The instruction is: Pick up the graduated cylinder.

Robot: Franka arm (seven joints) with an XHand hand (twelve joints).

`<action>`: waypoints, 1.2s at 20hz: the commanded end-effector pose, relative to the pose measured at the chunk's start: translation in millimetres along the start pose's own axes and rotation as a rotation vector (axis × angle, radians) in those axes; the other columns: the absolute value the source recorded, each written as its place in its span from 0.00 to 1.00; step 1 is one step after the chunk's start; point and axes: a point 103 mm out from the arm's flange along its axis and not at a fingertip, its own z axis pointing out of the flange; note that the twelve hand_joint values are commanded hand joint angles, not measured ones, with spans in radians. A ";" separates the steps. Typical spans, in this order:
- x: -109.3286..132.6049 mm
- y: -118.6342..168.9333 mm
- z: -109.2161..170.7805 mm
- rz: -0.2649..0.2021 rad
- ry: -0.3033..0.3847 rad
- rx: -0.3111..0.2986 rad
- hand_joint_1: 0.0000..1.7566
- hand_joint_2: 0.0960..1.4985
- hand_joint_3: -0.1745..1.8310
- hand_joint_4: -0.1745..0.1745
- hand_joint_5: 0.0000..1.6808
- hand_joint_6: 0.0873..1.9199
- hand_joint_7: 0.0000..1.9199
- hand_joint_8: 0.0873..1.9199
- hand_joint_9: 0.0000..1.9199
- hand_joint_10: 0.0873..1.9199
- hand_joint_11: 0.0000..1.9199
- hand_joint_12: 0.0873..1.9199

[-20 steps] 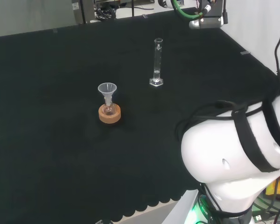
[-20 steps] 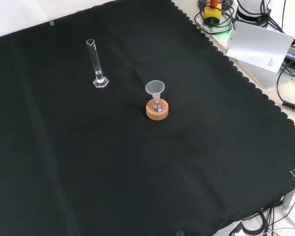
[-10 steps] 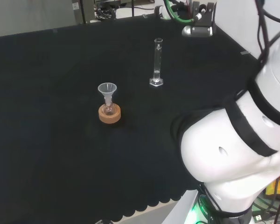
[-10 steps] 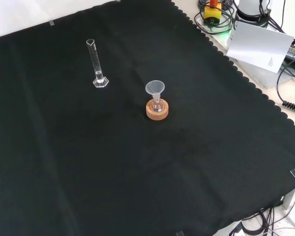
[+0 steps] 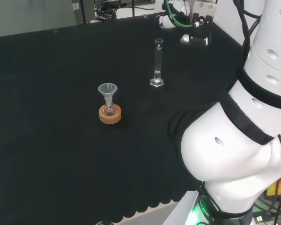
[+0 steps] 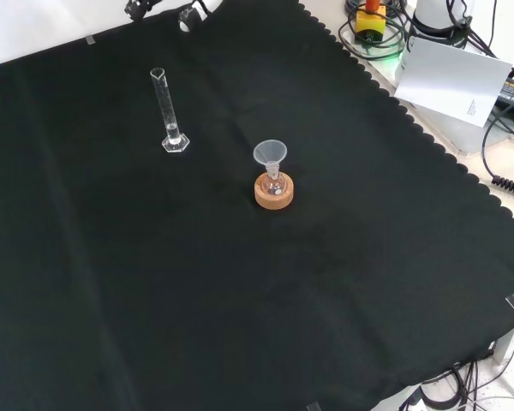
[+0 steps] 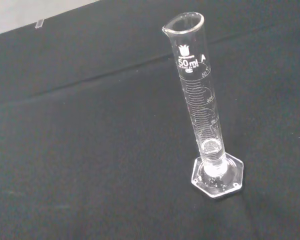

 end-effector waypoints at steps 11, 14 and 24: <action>-43.1 36.6 46.2 -0.074 0.191 -0.066 0.33 0.75 0.02 0.33 0.20 0.00 0.09 0.32 0.20 0.33 0.08 0.70; -47.4 39.4 51.7 -0.071 0.204 -0.061 0.34 0.75 0.02 0.33 0.21 0.00 0.10 0.32 0.21 0.33 0.08 0.70; -63.8 39.7 67.4 -0.110 0.308 -0.048 0.37 0.75 0.00 0.34 0.20 0.00 0.09 0.31 0.21 0.31 0.10 0.69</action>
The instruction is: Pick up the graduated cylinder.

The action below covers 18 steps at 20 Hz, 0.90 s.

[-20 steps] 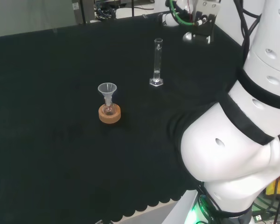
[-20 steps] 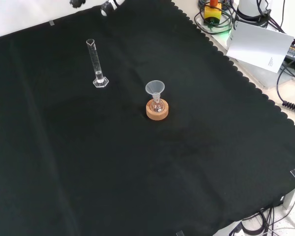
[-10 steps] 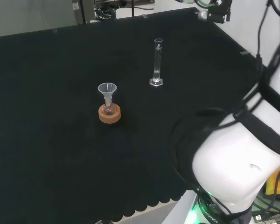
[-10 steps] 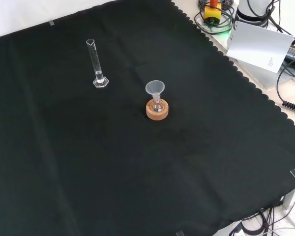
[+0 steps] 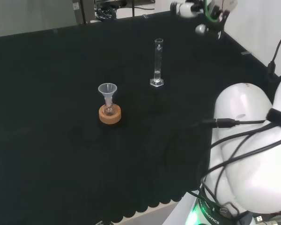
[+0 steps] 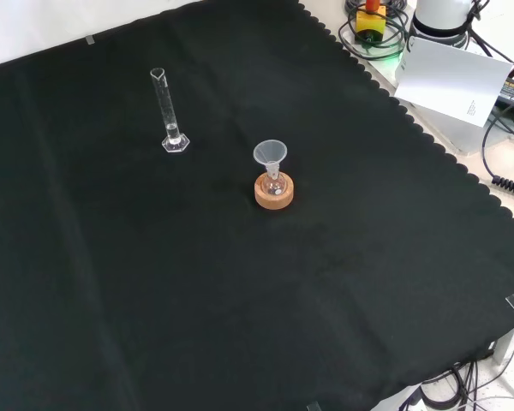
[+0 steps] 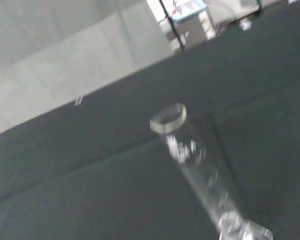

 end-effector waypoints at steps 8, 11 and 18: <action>-50.5 8.7 100.0 -0.106 0.236 0.083 0.41 0.73 0.00 0.35 0.19 0.00 0.07 0.31 0.19 0.30 0.09 0.68; -51.0 8.7 108.5 -0.132 0.254 0.090 0.41 0.73 0.00 0.36 0.18 0.00 0.07 0.31 0.19 0.30 0.09 0.68; -56.7 8.0 132.6 -0.130 0.297 0.118 0.46 0.70 0.00 0.37 0.20 0.00 0.08 0.31 0.20 0.31 0.09 0.68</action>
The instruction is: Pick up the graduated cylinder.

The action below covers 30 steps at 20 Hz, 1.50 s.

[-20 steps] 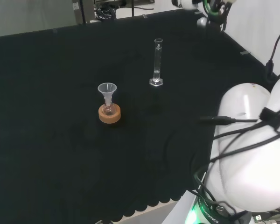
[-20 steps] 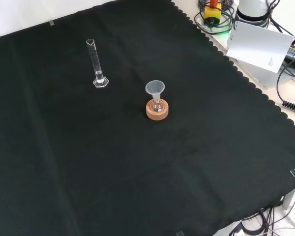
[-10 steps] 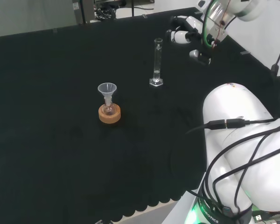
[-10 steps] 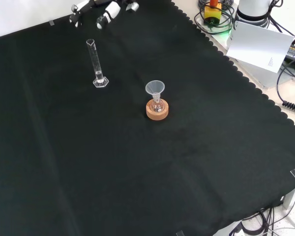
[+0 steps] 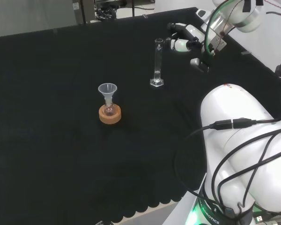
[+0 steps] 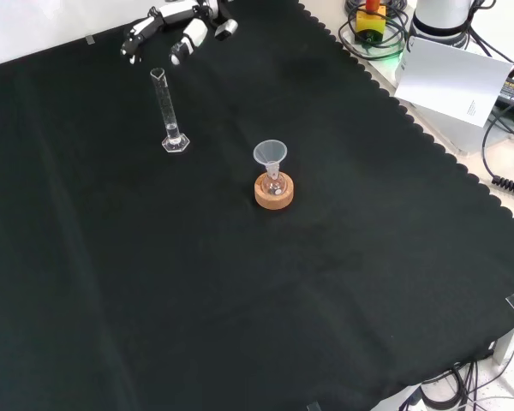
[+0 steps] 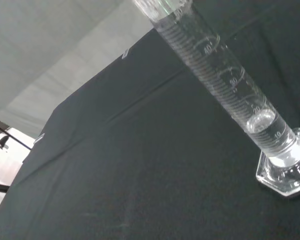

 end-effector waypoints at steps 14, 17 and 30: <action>-17.4 7.5 52.7 -0.069 0.124 0.013 0.54 0.66 0.00 0.37 0.27 0.00 0.15 0.30 0.26 0.28 0.13 0.67; -15.5 9.5 58.3 -0.079 0.141 0.015 0.55 0.66 0.00 0.38 0.27 0.00 0.15 0.30 0.26 0.28 0.13 0.67; -20.7 16.0 75.6 -0.088 0.279 -0.011 0.57 0.66 0.00 0.39 0.33 0.00 0.20 0.29 0.31 0.26 0.20 0.63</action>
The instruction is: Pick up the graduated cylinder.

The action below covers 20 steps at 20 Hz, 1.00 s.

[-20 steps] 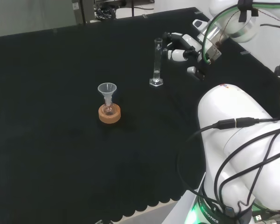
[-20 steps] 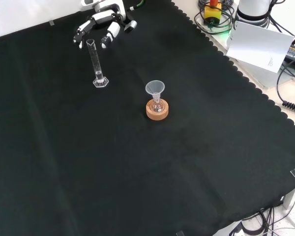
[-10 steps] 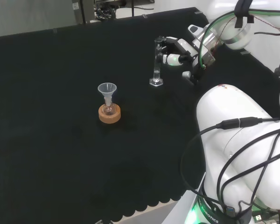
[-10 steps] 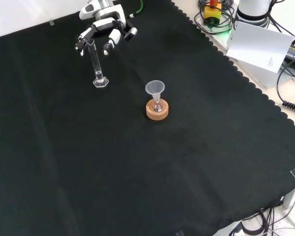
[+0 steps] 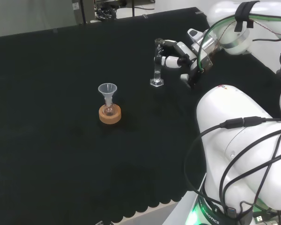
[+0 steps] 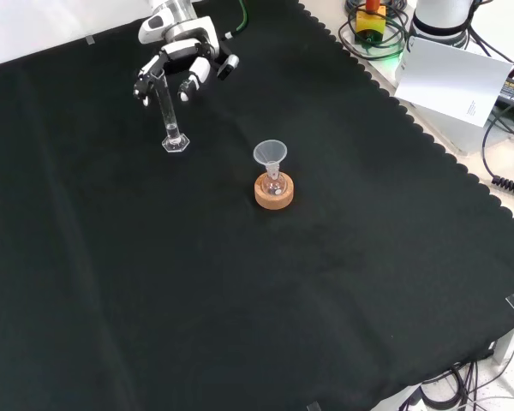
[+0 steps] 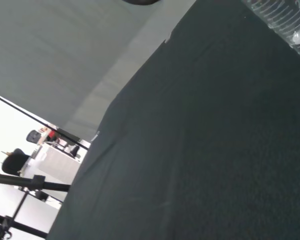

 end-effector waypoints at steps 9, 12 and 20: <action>-7.2 7.4 15.0 -0.010 0.082 -0.027 0.59 0.67 0.00 0.37 0.40 0.05 0.23 0.29 0.37 0.23 0.28 0.59; -6.3 8.0 17.8 -0.003 0.074 -0.030 0.60 0.67 0.00 0.37 0.41 0.06 0.24 0.29 0.38 0.22 0.30 0.58; -9.1 5.7 27.6 0.027 0.126 -0.060 0.65 0.69 0.00 0.38 0.36 0.21 0.27 0.29 0.43 0.17 0.36 0.54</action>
